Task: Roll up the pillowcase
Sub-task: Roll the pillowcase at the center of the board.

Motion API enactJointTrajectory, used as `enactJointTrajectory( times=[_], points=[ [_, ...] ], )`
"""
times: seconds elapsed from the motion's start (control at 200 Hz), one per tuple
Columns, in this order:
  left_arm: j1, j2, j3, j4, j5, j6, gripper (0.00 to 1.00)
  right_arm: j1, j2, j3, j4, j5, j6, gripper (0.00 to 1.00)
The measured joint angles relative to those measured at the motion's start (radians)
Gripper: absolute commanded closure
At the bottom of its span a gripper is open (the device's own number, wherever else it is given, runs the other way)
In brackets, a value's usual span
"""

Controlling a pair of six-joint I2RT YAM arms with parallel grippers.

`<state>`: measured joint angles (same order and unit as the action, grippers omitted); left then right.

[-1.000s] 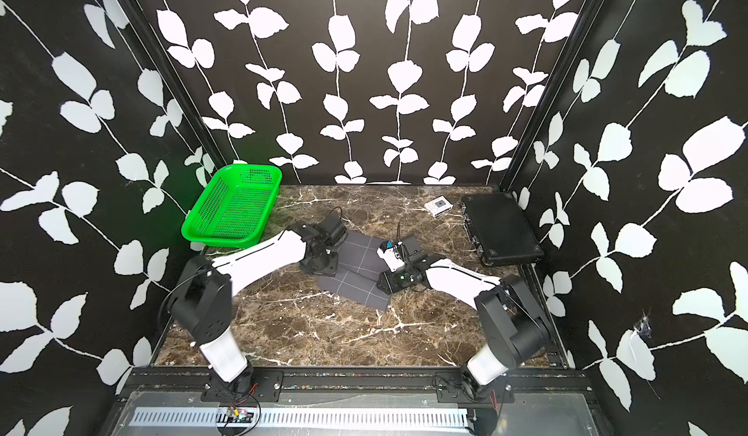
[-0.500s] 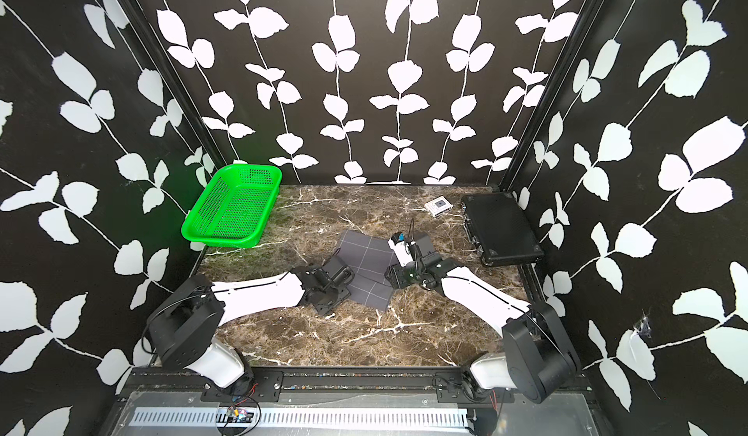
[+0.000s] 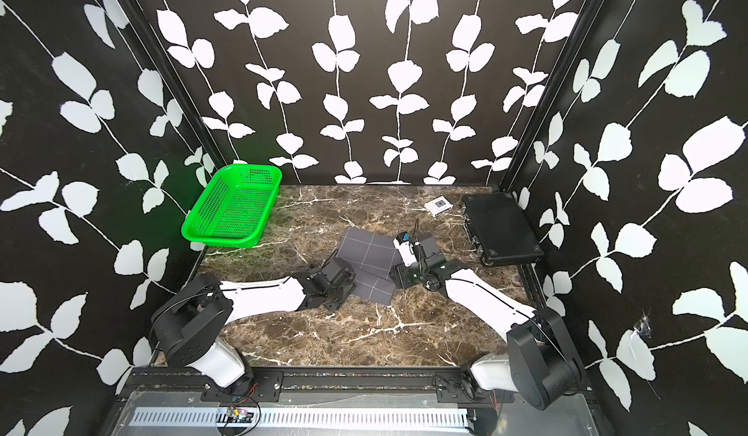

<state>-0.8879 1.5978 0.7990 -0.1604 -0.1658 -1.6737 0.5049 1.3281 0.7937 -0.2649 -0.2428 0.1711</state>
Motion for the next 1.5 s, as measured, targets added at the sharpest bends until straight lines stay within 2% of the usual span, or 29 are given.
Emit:
enactJointTrajectory(
  times=[0.14, 0.265, 0.645, 0.86, 1.105, 1.345, 1.5],
  points=[
    [-0.006, -0.072, 0.000, -0.071, -0.031, 0.000, 0.44, -0.002, 0.000, 0.000, -0.001, 0.000, -0.001, 0.39],
    [-0.013, -0.101, -0.004, -0.063, -0.037, -0.006, 0.44, -0.004, 0.000, 0.000, -0.001, 0.000, -0.003, 0.39],
    [-0.014, 0.032, -0.026, 0.148, -0.013, -0.005, 0.45, -0.007, 0.000, 0.000, -0.002, 0.000, -0.005, 0.39],
    [-0.005, 0.047, -0.026, 0.177, 0.005, -0.002, 0.59, -0.009, 0.000, 0.000, -0.002, -0.002, -0.006, 0.40],
    [0.013, 0.051, -0.012, 0.121, 0.029, 0.011, 0.94, -0.010, 0.002, -0.002, 0.000, -0.023, -0.015, 0.39],
    [0.041, 0.034, 0.064, -0.075, 0.058, 0.084, 0.97, -0.007, 0.002, -0.037, 0.013, -0.032, -0.047, 0.37],
    [0.056, -0.013, 0.097, -0.260, 0.089, 0.166, 0.94, 0.003, 0.006, -0.036, 0.014, -0.023, -0.063, 0.38]
  ],
)
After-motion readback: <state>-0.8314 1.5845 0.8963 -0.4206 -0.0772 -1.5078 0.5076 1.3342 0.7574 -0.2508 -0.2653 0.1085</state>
